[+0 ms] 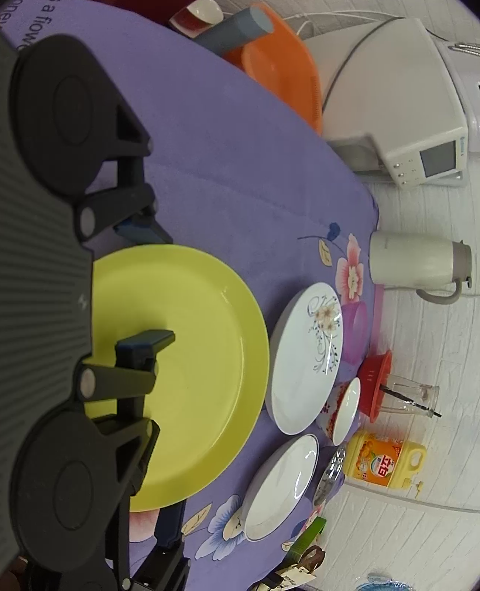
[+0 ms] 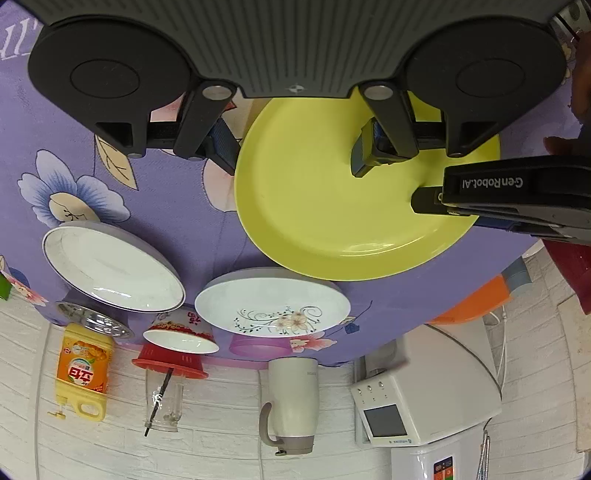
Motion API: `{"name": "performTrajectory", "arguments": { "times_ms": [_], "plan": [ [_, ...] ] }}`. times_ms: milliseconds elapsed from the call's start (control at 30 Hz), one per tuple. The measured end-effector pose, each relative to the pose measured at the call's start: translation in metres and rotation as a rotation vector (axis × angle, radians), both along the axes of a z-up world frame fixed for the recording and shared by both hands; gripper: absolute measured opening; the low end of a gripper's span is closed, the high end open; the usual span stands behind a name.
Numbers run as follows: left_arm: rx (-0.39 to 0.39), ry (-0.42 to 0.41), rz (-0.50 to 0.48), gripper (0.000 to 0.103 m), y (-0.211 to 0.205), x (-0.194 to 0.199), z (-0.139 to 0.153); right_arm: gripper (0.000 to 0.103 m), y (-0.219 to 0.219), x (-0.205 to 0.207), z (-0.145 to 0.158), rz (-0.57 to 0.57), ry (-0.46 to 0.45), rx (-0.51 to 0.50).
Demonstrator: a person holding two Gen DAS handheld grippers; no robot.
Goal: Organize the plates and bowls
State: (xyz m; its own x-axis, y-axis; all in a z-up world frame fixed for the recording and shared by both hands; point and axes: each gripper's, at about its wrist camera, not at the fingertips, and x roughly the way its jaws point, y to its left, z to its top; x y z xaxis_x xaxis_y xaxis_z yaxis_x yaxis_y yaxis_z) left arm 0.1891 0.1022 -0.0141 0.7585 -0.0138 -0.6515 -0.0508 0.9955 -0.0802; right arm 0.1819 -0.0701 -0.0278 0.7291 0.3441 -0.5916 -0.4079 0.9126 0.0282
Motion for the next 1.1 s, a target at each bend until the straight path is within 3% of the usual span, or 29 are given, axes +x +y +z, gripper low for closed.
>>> {"name": "performTrajectory", "arguments": {
  "times_ms": [133, 233, 267, 333, 433, 567, 800, 900, 1000, 1100],
  "plan": [
    [0.022, 0.006, -0.005, 0.037, -0.006, 0.01, -0.006, 0.103, -0.003, 0.009, -0.007, -0.007, 0.024, 0.0],
    [-0.006, 0.002, -0.01, 0.038, -0.003, 0.013, -0.01, 0.103, -0.003, 0.01, -0.009, 0.005, 0.012, 0.002],
    [-0.018, 0.005, -0.013, 0.041, -0.001, 0.013, -0.01, 0.103, -0.005, 0.01, -0.008, 0.012, 0.019, 0.011],
    [-0.067, 0.014, -0.022, 0.058, 0.004, 0.015, -0.008, 0.103, -0.012, 0.01, -0.006, 0.023, 0.036, 0.044],
    [-0.119, -0.029, -0.013, 0.061, 0.017, 0.013, 0.005, 0.103, -0.032, 0.01, 0.006, -0.017, 0.024, 0.109],
    [-0.104, -0.098, 0.013, 0.064, 0.044, 0.028, 0.037, 0.103, -0.048, 0.018, 0.021, -0.036, -0.019, 0.098],
    [0.058, -0.326, 0.109, 0.076, 0.094, 0.059, 0.131, 0.103, -0.053, 0.049, 0.05, 0.016, -0.071, 0.094],
    [0.054, -0.377, 0.126, 0.076, 0.107, 0.074, 0.154, 0.103, -0.047, 0.07, 0.064, 0.032, -0.122, 0.09],
    [0.011, -0.336, 0.102, 0.075, 0.104, 0.094, 0.144, 0.103, -0.037, 0.096, 0.07, 0.041, -0.144, 0.094],
    [-0.042, -0.237, 0.049, 0.075, 0.093, 0.115, 0.107, 0.103, -0.025, 0.127, 0.063, 0.05, -0.128, 0.073]
  ]
}}
